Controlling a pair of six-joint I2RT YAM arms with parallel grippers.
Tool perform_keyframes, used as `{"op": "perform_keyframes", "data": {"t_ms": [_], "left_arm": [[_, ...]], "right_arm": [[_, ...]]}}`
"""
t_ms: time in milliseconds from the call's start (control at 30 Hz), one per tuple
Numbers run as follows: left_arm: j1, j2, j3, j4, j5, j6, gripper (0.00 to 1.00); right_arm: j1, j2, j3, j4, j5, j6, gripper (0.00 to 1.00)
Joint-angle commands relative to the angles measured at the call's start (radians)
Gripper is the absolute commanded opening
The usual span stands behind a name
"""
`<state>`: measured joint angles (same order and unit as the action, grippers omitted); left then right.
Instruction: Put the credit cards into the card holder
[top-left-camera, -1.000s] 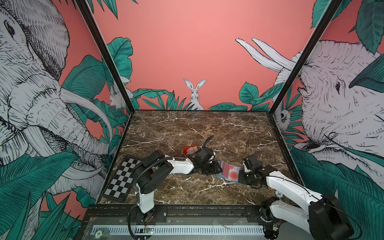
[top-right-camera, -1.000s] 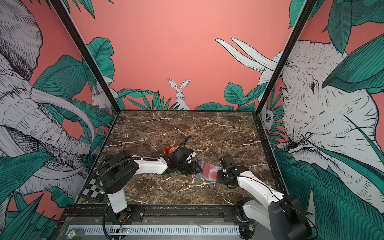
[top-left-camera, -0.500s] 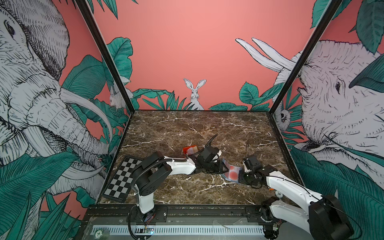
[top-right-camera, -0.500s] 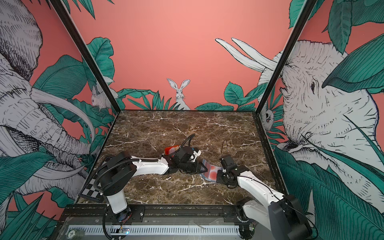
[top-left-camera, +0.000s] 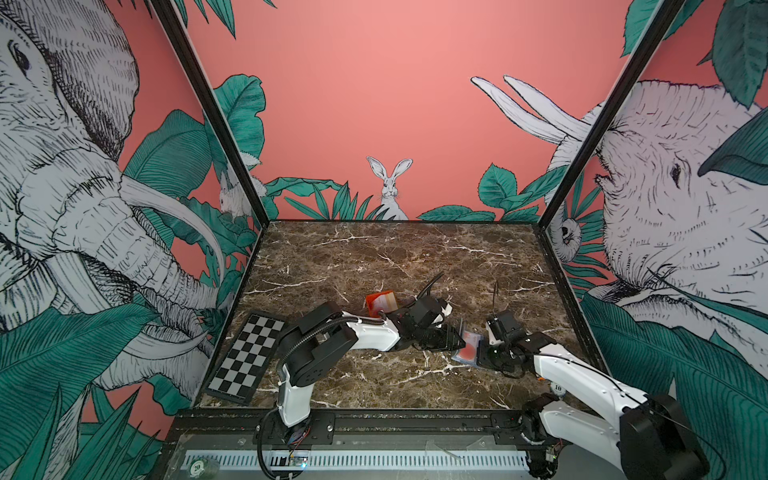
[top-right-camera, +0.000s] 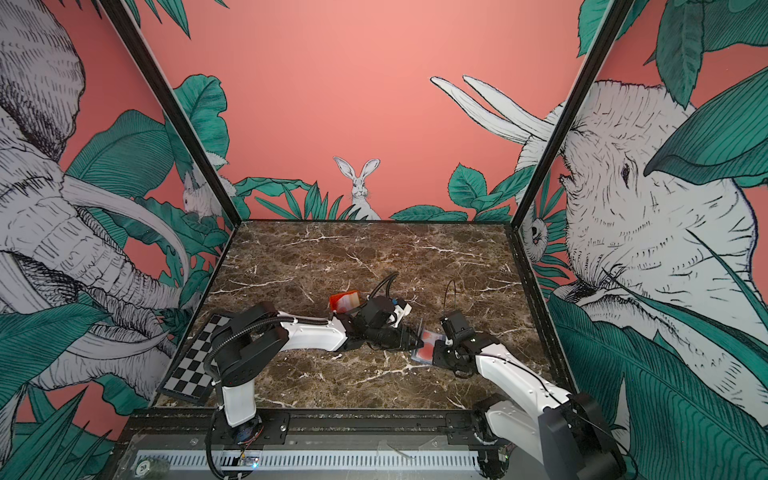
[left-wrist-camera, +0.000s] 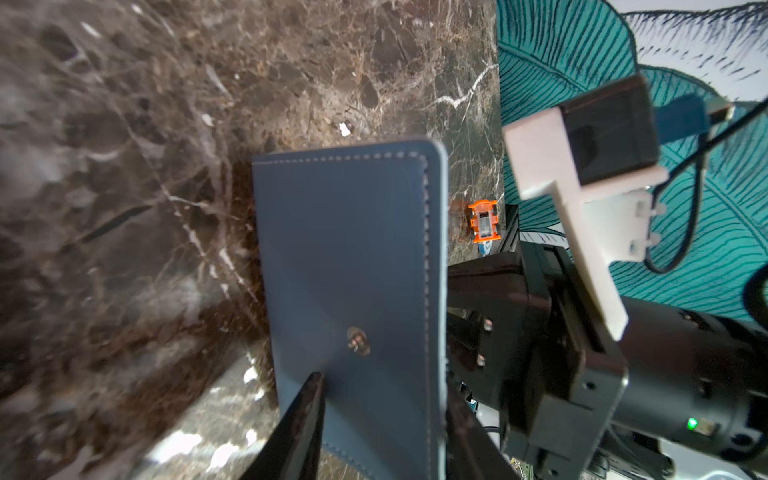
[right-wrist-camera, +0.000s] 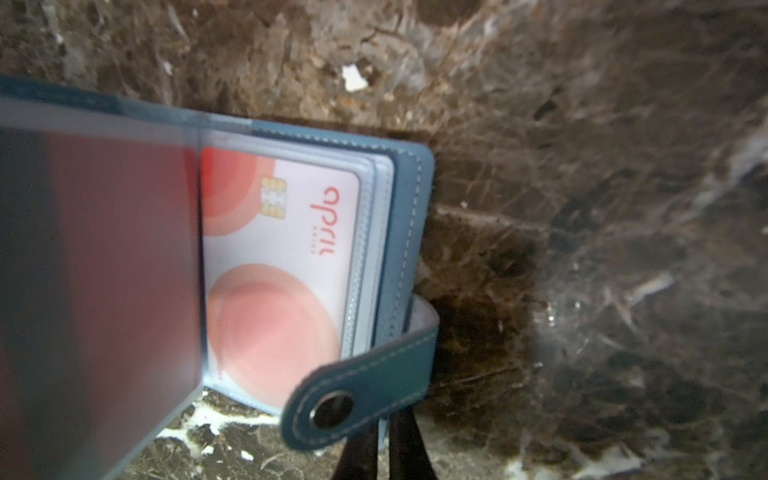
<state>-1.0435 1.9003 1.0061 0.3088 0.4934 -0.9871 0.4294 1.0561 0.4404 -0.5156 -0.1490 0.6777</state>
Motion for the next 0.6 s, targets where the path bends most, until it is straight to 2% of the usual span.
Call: {"op": "perform_keyframes", "data": {"t_ms": [0, 367, 567], "left_arm": [[-0.019, 0.013, 0.037, 0.039, 0.014, -0.013, 0.44], [-0.047, 0.067, 0.058, 0.110, 0.040, -0.040, 0.46], [-0.057, 0.082, 0.067, 0.124, 0.042, -0.044, 0.49]], "right_arm": [[-0.010, -0.030, -0.002, -0.002, 0.000, 0.010, 0.12], [-0.079, -0.024, -0.029, 0.057, -0.085, 0.023, 0.14], [-0.096, 0.006, -0.022, 0.062, -0.068, 0.018, 0.13]]}}
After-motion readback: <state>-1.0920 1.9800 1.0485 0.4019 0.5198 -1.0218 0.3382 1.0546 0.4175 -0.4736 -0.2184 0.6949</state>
